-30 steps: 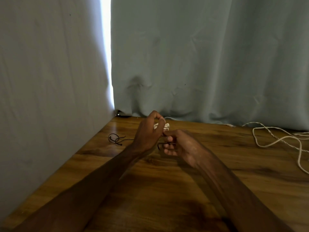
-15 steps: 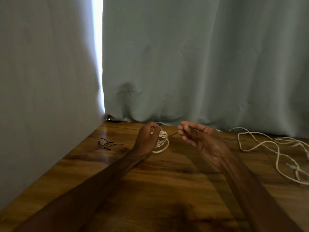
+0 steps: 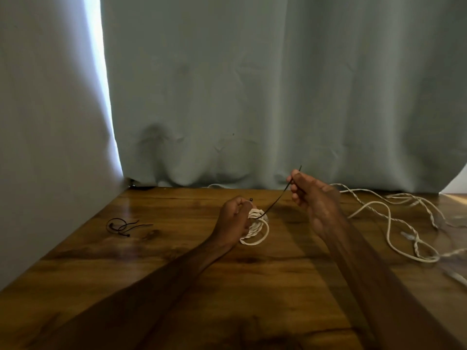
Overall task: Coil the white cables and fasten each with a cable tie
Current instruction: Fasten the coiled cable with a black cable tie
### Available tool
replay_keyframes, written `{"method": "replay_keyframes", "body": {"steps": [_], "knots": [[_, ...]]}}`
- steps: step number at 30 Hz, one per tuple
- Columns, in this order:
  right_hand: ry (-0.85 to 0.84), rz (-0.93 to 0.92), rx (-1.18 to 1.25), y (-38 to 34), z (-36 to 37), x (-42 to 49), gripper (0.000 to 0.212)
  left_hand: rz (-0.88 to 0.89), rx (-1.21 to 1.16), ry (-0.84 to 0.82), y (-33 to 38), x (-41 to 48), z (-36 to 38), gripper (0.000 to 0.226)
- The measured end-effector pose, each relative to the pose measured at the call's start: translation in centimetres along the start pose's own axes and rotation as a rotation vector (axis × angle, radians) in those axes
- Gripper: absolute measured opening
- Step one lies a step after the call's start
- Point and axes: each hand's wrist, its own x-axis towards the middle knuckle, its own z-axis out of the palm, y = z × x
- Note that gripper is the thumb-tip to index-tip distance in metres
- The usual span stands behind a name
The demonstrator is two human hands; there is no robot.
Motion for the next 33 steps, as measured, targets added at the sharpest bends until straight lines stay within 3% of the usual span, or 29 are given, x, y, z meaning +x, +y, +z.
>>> {"method": "replay_keyframes", "body": {"steps": [6,13,19,21,24,27,30,33], "knots": [[-0.077,0.001,-0.01,-0.2,0.8,-1.4,0.018,0.026,-0.029,-0.015,0.3,-0.6,-0.5,0.018],[-0.079,-0.137,0.065,-0.3,1.4,-2.0,0.027,0.064,0.002,-0.016,0.4,-1.2,-0.7,0.019],[-0.239,-0.159,0.06,0.6,0.8,-1.4,0.027,0.051,-0.049,-0.096,1.6,-2.0,-0.4,0.019],[-0.287,-0.201,-0.045,0.9,0.4,-1.1,0.032,0.055,-0.072,-0.119,2.0,-2.2,-0.4,0.02],[-0.256,-0.395,-0.522,1.8,-0.1,-0.8,0.027,0.057,-0.101,-0.143,2.5,-2.5,-0.6,0.025],[-0.254,-0.621,-0.825,3.0,0.4,-0.8,0.017,0.059,-0.105,-0.151,2.7,-2.6,-0.6,0.025],[-0.276,-0.726,-0.896,3.6,1.1,-0.7,0.015,0.052,-0.066,-0.13,2.8,-2.8,-0.4,0.025],[-0.254,-0.59,-0.764,3.9,1.6,-0.8,0.012,0.032,-0.063,-0.122,2.9,-3.0,-0.3,0.025]]}}
